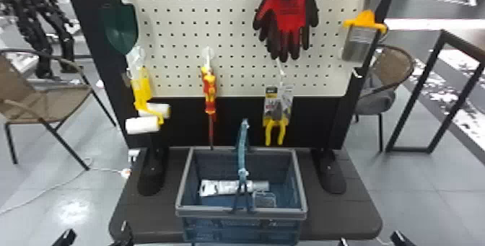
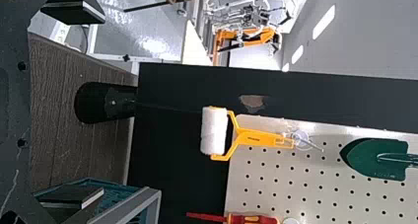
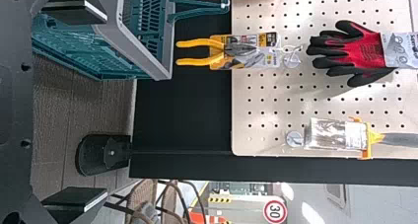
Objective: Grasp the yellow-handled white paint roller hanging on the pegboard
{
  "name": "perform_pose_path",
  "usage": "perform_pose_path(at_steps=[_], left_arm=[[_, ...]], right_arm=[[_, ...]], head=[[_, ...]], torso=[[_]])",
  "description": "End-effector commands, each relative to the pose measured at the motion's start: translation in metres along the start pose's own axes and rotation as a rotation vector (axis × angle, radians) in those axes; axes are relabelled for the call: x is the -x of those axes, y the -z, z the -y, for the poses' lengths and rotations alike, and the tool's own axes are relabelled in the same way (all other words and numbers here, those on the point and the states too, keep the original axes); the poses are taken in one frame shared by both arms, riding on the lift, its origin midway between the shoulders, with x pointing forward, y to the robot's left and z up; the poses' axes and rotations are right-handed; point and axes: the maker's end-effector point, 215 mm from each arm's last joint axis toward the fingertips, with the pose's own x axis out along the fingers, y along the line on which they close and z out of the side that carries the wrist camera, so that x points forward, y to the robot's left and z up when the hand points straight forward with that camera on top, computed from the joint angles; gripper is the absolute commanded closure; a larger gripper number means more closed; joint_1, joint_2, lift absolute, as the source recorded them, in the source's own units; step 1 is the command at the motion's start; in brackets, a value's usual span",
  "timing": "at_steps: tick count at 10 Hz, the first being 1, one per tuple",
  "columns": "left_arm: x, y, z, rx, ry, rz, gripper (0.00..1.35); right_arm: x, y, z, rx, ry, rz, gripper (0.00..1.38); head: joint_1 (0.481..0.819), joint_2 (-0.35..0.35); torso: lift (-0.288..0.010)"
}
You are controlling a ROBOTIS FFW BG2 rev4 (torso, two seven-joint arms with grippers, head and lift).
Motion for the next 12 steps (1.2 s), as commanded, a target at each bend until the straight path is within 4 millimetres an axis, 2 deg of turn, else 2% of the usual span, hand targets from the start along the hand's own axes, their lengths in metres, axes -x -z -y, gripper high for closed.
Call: perform_pose_path(at_steps=[1, 8, 10, 12], left_arm=[[-0.001, 0.001, 0.002, 0.005, -0.001, -0.002, 0.09], [-0.005, -0.013, -0.006, -0.013, -0.014, 0.032, 0.10], [-0.019, -0.029, -0.015, -0.030, 0.003, 0.061, 0.09], [-0.049, -0.050, -0.023, -0.050, 0.077, 0.068, 0.09]], right_arm=[[-0.001, 0.000, 0.000, 0.001, -0.001, 0.000, 0.07], [-0.003, 0.003, -0.004, -0.009, -0.006, -0.003, 0.07], [-0.002, 0.005, -0.006, -0.016, -0.007, -0.006, 0.07], [-0.002, 0.008, -0.007, -0.019, -0.009, -0.010, 0.07]], head=[[0.549, 0.000], [0.549, 0.000], [0.549, 0.000], [0.549, 0.000]], torso=[[-0.100], [-0.100], [-0.100], [-0.100]])
